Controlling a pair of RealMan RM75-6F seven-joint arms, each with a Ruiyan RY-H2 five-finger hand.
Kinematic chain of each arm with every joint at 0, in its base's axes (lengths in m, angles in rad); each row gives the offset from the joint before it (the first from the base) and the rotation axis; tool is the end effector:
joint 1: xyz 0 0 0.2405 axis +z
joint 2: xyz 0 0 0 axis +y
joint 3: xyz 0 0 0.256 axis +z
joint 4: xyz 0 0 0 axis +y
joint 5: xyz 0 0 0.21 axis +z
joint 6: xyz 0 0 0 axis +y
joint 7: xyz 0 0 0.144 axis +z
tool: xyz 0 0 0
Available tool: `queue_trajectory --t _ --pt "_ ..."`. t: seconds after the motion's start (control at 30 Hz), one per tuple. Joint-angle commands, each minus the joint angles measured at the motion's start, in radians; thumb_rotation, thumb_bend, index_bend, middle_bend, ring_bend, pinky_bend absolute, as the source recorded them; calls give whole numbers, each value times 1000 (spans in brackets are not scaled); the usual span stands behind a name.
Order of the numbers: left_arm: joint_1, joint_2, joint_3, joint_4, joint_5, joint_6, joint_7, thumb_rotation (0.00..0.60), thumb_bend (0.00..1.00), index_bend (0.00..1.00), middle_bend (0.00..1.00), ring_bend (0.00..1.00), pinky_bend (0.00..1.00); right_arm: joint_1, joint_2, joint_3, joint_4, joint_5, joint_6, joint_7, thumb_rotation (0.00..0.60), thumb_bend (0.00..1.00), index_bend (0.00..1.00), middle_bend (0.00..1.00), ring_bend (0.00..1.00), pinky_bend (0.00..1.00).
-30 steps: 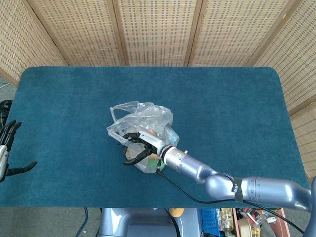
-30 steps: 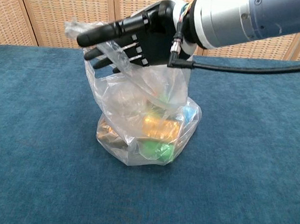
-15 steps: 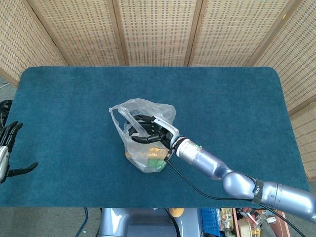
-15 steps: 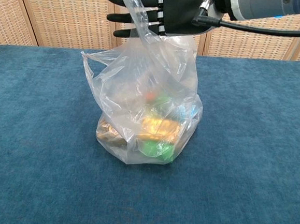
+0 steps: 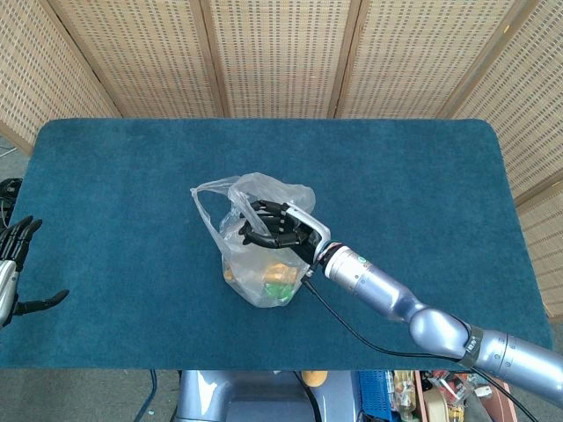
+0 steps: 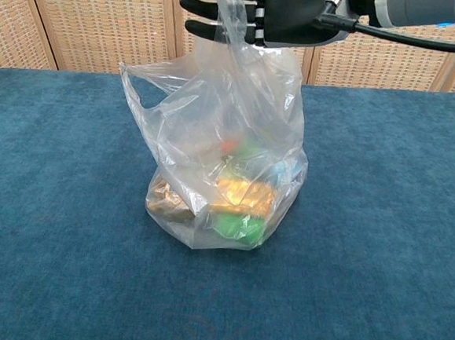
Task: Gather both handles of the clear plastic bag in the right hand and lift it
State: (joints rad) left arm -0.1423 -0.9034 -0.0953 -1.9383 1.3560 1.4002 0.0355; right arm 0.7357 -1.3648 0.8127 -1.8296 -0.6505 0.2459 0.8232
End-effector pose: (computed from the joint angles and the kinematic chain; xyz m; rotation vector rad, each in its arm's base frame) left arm -0.2648 0.1994 0.1951 -1.3315 -1.0229 -0.9260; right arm 0.0039 -0.3542 0.0629 -0.8479 2.4042 -1.2597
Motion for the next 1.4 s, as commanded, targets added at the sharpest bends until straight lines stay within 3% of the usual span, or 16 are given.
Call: queue_trajectory --t 0.03,0.5,0.77,0.93,1.4 --pt "-1 -1 -1 0 -3 -2 1 600 147 0 0 0 0 -17 5 17 -3 -8 -25 14 600 281 482 592 405 377" --pt "-3 -7 2 -1 -1 0 13 600 148 0 0 0 0 -69 23 98 -18 -22 -57 53 600 204 606 634 449 402" --pt "-6 -11 0 1 -5 -2 17 600 148 0 0 0 0 -82 37 102 -14 -25 -94 59 600 204 616 668 513 478" --pt "-13 -15 -6 6 -19 -11 18 600 149 0 0 0 0 -92 43 104 -10 -28 -108 58 600 230 616 674 530 587" --pt "-84 -30 -66 38 -19 -40 34 600 152 0 0 0 0 -136 92 131 -19 -31 -143 47 600 240 596 680 517 591"
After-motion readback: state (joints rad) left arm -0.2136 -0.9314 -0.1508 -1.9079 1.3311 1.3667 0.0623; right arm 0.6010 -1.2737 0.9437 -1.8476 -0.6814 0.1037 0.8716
